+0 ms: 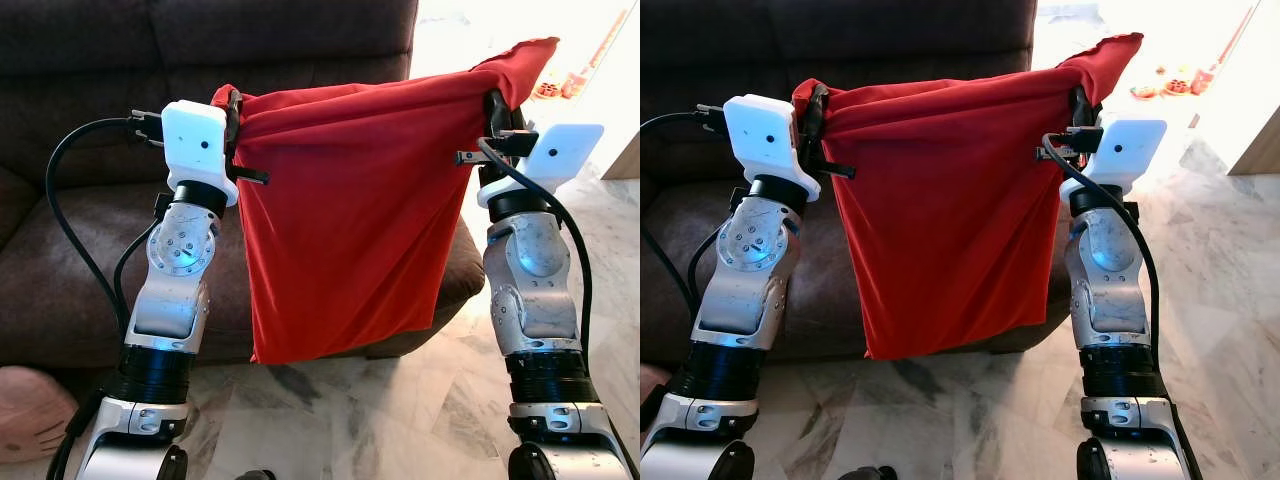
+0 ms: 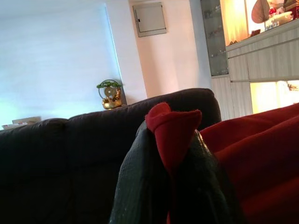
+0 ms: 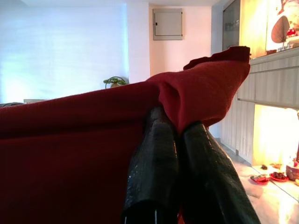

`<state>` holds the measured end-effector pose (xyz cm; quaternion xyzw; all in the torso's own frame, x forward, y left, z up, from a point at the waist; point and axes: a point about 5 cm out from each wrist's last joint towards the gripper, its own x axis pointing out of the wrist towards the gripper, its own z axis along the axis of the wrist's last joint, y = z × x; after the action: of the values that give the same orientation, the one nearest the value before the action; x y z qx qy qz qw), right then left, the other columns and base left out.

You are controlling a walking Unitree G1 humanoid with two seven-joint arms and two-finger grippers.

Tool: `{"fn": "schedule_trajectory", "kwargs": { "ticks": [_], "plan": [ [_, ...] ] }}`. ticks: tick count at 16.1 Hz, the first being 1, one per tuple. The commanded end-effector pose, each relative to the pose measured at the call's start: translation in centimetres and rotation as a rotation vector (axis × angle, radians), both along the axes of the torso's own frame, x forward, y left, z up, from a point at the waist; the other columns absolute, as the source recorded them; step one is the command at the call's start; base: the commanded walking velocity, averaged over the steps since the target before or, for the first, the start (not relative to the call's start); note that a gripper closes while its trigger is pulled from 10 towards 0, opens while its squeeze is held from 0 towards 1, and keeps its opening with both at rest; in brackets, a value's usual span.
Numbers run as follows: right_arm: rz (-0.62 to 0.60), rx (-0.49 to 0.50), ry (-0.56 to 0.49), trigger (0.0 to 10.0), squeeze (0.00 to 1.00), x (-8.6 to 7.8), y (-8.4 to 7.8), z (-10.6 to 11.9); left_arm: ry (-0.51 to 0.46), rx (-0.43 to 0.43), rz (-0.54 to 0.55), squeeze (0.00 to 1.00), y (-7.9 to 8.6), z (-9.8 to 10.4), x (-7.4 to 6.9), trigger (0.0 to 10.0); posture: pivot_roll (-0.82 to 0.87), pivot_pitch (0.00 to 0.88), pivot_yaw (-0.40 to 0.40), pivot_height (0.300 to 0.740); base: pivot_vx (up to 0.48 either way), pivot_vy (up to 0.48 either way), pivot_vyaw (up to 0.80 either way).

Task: Move the pillow to the sofa from floor

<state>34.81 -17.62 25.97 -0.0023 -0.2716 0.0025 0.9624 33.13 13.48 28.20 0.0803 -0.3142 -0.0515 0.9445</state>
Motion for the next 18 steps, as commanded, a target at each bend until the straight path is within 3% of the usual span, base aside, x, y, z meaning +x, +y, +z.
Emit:
{"fn": "schedule_trajectory", "kwargs": {
  "ticks": [1,10,18],
  "plan": [
    [-0.039,0.024,-0.088,10.0,0.00,-0.65,-0.92,1.80,-0.115,-0.001,0.020,0.00,0.55,2.21,-0.80,10.0,0.09,0.119,0.009,0.740,0.000,0.000,0.00],
    [-0.027,0.026,-0.072,10.0,0.00,-0.65,-0.71,1.37,-0.114,0.003,0.031,0.00,0.66,2.05,-0.83,10.0,0.09,0.124,0.005,0.740,0.000,0.000,0.00],
    [-0.014,0.024,-0.058,10.0,0.00,-0.54,-0.51,1.14,-0.108,0.005,0.037,0.00,0.76,1.93,-0.82,10.0,0.09,0.124,0.002,0.740,0.310,0.000,0.00]
  ]
}}
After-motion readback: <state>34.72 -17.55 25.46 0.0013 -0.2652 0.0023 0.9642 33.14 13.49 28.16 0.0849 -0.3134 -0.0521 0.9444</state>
